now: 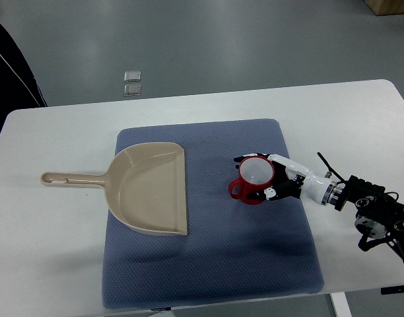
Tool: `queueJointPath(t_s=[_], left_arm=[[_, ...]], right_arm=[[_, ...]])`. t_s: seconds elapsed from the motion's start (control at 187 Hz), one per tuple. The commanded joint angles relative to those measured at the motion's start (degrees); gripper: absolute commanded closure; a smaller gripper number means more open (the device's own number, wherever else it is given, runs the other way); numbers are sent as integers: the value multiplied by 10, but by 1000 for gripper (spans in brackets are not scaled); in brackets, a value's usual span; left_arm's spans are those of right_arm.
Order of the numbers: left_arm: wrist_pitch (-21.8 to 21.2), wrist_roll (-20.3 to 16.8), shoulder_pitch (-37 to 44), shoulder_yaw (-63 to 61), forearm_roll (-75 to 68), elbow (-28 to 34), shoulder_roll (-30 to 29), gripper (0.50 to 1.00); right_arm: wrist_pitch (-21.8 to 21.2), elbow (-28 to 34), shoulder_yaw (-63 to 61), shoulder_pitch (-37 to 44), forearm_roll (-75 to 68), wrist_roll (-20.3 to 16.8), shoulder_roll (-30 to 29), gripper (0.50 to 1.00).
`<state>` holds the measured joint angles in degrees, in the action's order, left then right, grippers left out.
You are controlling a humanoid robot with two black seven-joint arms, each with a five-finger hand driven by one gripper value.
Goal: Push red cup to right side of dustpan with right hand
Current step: 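Move the right hand against the red mug's side away from the dustpan, then push the red mug with the right hand toward the dustpan's edge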
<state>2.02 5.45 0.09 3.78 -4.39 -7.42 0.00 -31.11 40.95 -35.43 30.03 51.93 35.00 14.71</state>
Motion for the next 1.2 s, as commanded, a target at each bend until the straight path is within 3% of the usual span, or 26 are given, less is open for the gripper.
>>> queueJointPath(t_s=[0.0,0.459,1.195], left_arm=[[0,0,0,0,0,0,0,500],[0,0,0,0,0,0,0,500],[0,0,0,0,0,0,0,500]], right_arm=[[7,0,-6,-3,0,0,-9,570],[29,4,-7,-7,-1,0,-47,570],[82,62,4,-30,10,0,-96,570]])
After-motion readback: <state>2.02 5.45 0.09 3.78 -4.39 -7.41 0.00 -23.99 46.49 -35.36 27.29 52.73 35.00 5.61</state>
